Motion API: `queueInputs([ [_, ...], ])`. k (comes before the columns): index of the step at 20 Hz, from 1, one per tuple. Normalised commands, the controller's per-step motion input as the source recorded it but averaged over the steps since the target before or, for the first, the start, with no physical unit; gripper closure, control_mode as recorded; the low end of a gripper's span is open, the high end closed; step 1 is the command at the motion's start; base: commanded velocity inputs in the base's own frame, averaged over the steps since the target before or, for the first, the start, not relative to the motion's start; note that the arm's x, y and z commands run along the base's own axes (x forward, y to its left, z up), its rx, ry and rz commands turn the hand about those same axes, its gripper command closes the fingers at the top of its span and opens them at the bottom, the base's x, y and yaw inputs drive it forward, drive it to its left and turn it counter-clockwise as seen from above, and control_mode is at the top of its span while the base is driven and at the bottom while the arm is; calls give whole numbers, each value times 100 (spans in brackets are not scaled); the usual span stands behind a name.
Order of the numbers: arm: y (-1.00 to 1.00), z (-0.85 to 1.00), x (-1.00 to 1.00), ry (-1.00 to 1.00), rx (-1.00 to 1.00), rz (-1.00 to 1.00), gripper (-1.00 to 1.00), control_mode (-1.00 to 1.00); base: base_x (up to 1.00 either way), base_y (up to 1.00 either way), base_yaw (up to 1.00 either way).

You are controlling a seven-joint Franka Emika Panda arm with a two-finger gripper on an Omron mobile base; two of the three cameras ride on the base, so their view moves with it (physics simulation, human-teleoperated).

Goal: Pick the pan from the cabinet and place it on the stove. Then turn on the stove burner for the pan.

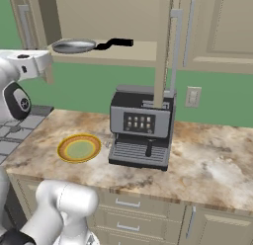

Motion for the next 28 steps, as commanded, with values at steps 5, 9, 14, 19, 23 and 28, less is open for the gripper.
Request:
queueInputs([
  [5, 4, 4, -70, -3, 5, 7, -100, -100, 0, 0, 0],
  [9, -65, 14, -94, -12, 17, 12, -100, -100, 0, 0, 0],
  [14, -90, 16, -92, -5, 29, 19, -100, -100, 0, 0, 0],
  [19, -56, 27, -41, 9, 31, 24, -100, -100, 0, 0, 0],
  [23, -32, 1, 0, 14, 25, 15, -100, -100, 0, 0, 0],
  [28, -36, -1, 39, 25, 26, 9, -100, -100, 0, 0, 0],
])
